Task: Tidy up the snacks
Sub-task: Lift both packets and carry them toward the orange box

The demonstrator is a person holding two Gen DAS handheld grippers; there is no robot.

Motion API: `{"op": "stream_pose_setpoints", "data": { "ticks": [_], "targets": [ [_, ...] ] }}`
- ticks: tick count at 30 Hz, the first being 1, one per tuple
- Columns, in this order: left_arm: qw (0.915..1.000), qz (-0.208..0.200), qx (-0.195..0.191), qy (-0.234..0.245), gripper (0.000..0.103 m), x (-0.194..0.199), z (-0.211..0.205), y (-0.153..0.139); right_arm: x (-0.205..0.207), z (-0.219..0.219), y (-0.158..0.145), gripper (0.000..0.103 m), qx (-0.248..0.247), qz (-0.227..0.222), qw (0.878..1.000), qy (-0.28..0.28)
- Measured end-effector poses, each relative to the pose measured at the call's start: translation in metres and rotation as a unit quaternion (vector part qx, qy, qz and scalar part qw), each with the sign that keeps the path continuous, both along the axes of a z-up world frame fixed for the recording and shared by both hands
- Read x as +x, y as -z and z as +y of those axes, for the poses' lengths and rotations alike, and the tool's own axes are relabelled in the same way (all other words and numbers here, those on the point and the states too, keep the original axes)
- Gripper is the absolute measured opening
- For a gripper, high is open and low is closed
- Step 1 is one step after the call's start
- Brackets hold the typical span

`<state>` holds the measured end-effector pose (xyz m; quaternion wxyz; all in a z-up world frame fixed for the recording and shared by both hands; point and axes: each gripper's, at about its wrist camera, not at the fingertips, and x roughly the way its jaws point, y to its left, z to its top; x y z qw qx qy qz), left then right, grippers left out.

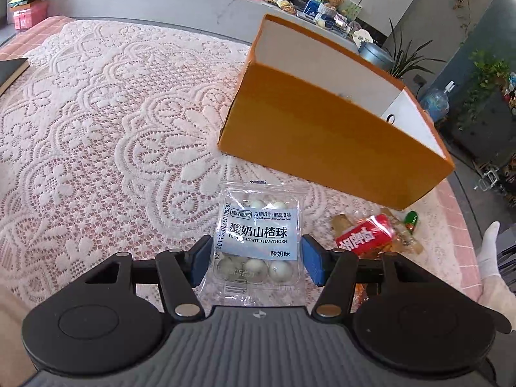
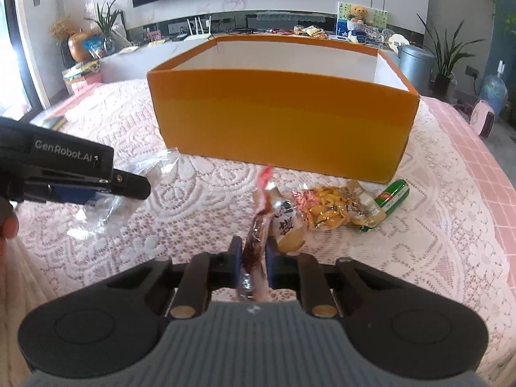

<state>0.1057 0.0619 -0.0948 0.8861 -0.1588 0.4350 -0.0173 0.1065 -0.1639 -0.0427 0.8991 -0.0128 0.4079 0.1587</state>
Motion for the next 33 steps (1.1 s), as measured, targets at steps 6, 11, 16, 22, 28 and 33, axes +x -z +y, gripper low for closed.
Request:
{"op": "stream_pose_setpoints", "data": {
  "ticks": [6,11,16,22,28,33],
  "targets": [
    [0.9998,-0.018,-0.012,0.003,0.067,-0.011,-0.005,-0.021,-0.009,-0.005,-0.022,0.003,0.022,-0.029,0.999,0.001],
    [0.9992,-0.037,-0.013,0.006,0.067,-0.016,-0.012,-0.040,-0.013,-0.020,-0.044,0.002,0.061,-0.048,0.997,0.015],
    [0.9984,-0.049,-0.021,0.017,0.067,-0.011,-0.020,-0.059,-0.016,-0.035,-0.071,0.002,0.088,-0.083,0.992,0.023],
    [0.9966,-0.072,-0.023,0.034,0.067,0.004,-0.038,-0.083,-0.008,-0.052,-0.099,0.002,0.098,-0.120,0.987,0.030],
    [0.9941,-0.094,-0.010,0.054,0.067,0.030,-0.059,-0.101,0.013,-0.061,-0.119,0.002,0.092,-0.144,0.985,0.026],
    [0.9914,-0.112,0.004,0.069,0.067,0.054,-0.076,-0.114,0.038,-0.064,-0.131,0.001,0.076,-0.164,0.983,0.021]
  ]
}}
